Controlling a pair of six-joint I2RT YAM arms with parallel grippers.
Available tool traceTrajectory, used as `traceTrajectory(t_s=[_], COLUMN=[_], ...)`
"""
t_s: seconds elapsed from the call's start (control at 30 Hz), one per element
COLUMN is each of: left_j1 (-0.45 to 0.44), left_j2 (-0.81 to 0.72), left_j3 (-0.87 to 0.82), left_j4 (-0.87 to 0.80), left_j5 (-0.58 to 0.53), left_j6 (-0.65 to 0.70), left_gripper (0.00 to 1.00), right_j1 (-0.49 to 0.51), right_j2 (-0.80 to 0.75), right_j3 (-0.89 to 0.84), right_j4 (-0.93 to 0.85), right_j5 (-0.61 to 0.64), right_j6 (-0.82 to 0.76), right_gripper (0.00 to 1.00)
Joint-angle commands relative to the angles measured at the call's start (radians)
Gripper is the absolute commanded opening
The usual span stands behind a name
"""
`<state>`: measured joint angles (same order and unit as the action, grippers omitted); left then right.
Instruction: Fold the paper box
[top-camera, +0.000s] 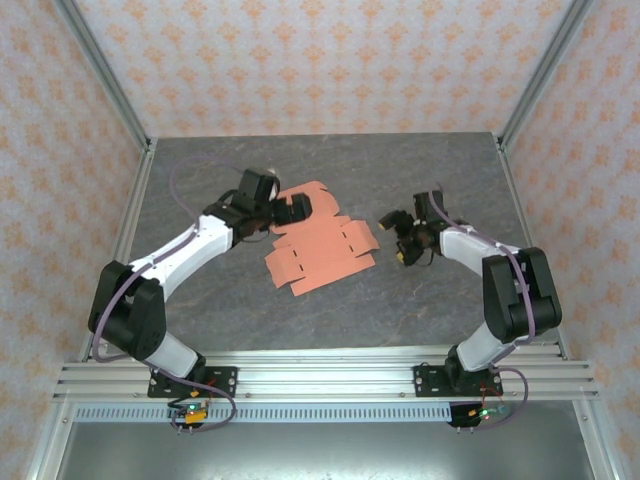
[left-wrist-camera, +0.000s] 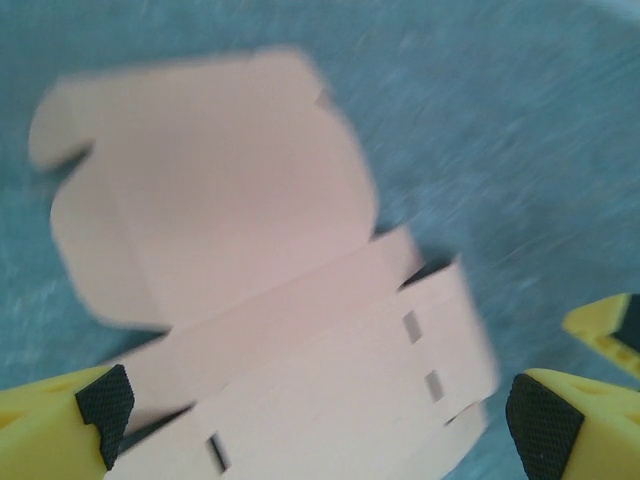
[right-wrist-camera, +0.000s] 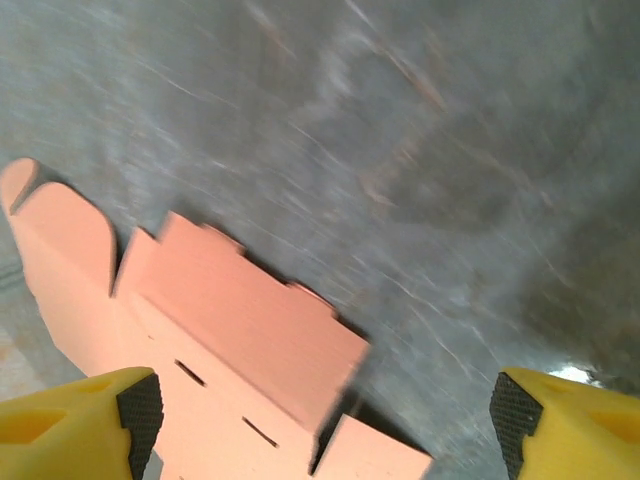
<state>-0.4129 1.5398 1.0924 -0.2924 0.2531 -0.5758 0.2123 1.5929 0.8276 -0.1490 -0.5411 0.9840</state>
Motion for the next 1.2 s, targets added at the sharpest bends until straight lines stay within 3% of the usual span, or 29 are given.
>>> traceTrajectory(t_s=[0.0,0.13,0.43,0.67,1.17], left_j1=[-0.010,-0.017,-0.020,-0.021,-0.021], left_j2=[0.038,0.051,0.059,0.074,0.097], left_j3=[-0.078,-0.116,-0.114,-0.121,-0.137], left_j4=[0.041,0.080,0.041,0.003,-0.020], left_j5=[-0.008,-0.016,-0.043,-0.050,-0.068], left_j6=[-0.048,-0.071,-0.051,-0.074,-0.091], left_gripper=[1.00,1.00,1.00,1.00,1.00], right_j1=[0.035,0.060,0.062,0.062,0.078], right_j2=[0.005,0.040,0.065,0.022,0.004], right_j3=[-0.035,-0.087,-0.107,-0.115,-0.093], right_j4=[0.239,0.409,0.494,0.344,0.220], right_j5=[-0.096,-0.092,-0.078,-0.059,-0.049], right_j6=[0.199,0.302,0.374,0.337,0.352], right_gripper=[0.86,0.81,0.72,0.76,0.84])
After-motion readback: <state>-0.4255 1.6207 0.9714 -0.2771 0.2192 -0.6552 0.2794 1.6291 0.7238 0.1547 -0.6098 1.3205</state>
